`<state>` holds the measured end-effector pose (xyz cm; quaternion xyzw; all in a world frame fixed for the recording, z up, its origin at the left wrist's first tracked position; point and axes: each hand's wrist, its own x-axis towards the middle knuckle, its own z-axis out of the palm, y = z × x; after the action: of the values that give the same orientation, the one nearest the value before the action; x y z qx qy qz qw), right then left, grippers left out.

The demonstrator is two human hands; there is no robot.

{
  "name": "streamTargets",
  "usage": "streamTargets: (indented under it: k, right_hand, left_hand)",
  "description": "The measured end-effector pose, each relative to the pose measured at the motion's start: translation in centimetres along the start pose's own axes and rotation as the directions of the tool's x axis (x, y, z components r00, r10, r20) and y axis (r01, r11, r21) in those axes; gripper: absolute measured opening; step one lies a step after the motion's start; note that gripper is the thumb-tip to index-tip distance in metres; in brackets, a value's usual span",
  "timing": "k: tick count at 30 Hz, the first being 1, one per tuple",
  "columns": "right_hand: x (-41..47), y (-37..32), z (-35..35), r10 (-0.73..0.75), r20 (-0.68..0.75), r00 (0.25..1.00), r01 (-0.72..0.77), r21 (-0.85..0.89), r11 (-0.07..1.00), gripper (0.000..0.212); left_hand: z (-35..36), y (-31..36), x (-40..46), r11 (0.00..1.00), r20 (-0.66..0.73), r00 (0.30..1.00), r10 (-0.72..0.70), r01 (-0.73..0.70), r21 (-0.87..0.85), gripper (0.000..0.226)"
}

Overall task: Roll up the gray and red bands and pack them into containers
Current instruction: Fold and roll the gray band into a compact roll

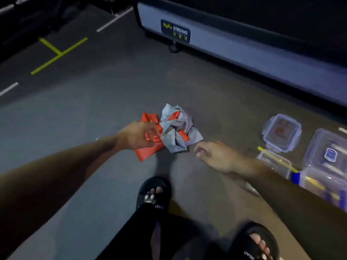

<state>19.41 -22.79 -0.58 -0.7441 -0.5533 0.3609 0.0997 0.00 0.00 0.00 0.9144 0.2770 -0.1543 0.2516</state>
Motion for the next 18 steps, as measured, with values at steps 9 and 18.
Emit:
streamTargets:
  k: [9,18]
  right_hand:
    - [6.4,5.5,5.4,0.109,-0.01,0.994,-0.106,0.157,0.982,0.024]
    - [12.9,4.2,4.3,0.445,0.071,0.893,-0.259,0.889,0.378,0.033]
  left_hand:
    - [6.1,-1.9,9.7,0.983,-0.24,0.969,-0.059,0.014,-0.184,0.052]
    - [7.5,3.9,4.4,0.771,-0.355,0.924,0.143,-0.329,-0.545,0.006]
